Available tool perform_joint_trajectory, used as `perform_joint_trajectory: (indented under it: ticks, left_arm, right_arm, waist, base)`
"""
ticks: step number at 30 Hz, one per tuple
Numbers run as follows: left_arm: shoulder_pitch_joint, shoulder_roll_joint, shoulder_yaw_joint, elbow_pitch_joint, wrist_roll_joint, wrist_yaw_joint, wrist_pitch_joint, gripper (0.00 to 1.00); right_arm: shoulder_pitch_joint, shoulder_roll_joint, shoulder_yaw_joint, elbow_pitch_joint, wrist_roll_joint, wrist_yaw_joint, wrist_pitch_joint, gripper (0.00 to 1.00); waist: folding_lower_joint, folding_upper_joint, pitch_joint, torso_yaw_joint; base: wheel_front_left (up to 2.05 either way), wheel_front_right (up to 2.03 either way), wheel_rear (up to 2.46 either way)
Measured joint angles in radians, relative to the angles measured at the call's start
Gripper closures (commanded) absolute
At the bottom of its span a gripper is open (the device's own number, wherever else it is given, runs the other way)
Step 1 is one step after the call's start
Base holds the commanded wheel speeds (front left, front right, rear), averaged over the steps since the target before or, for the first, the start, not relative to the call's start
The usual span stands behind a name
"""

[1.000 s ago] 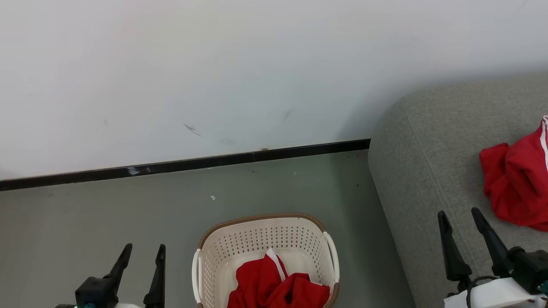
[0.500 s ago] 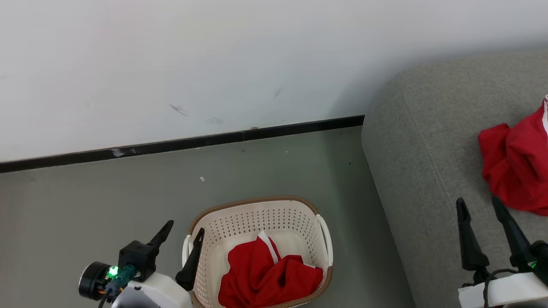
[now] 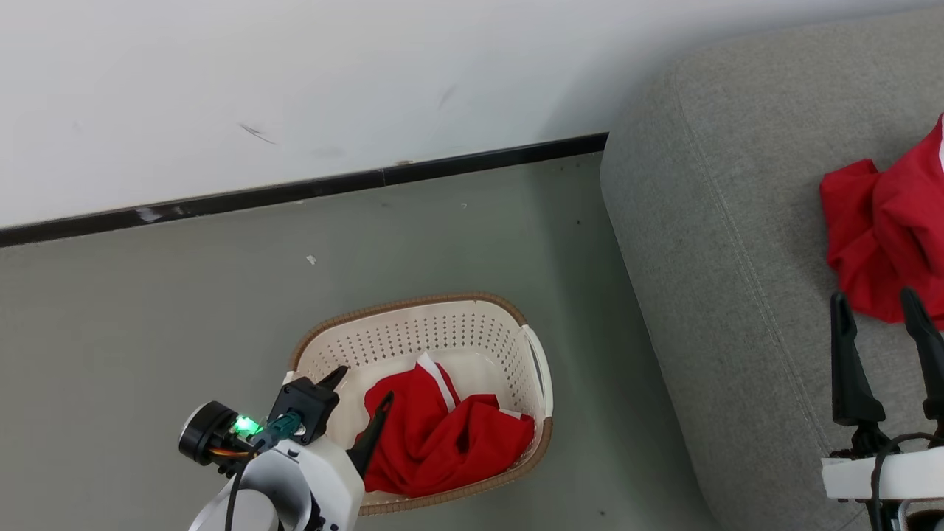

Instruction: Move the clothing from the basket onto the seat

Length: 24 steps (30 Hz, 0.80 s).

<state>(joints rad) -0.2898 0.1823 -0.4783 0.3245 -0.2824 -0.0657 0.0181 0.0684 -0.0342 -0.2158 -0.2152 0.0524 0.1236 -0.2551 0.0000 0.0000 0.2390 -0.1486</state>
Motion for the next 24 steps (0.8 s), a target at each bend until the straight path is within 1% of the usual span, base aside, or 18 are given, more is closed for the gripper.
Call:
perform_joint_trajectory:
  ticks: [7, 10, 12, 17, 24]
  left_arm:
    - [-0.063, -0.002, -0.04, 0.066, 0.038, -0.017, 0.025, 0.0]
    - [-0.091, -0.003, -0.051, 0.098, 0.048, -0.018, 0.035, 0.0]
    - [-0.111, -0.001, -0.06, 0.12, 0.055, -0.026, 0.04, 0.0]
    - [-0.152, 0.008, -0.075, 0.175, 0.09, -0.026, 0.051, 0.0]
    - [-0.207, 0.012, -0.074, 0.226, 0.1, -0.027, 0.051, 0.0]
  right_arm:
    - [-0.023, 0.0, 0.004, -0.016, 0.03, 0.0, 0.0, 0.0]
    - [-0.057, 0.0, 0.009, -0.032, 0.044, 0.0, 0.0, 0.0]
    - [-0.08, 0.0, 0.017, -0.037, 0.054, 0.0, 0.0, 0.0]
    - [-0.122, 0.0, 0.031, -0.043, 0.072, 0.0, 0.0, 0.0]
    - [-0.17, 0.0, 0.046, -0.045, 0.106, 0.0, 0.0, 0.0]
  waist:
    - [0.0, 0.0, 0.075, -0.031]
    - [0.0, 0.0, 0.11, -0.046]
    - [0.0, 0.0, 0.134, -0.057]
    - [0.0, 0.0, 0.194, -0.088]
    - [0.0, 0.0, 0.272, -0.137]
  base:
    - [0.0, 0.0, 0.0]
    - [0.0, 0.0, 0.0]
    - [0.0, 0.0, 0.0]
    - [0.0, 0.0, 0.0]
    - [0.0, 0.0, 0.0]
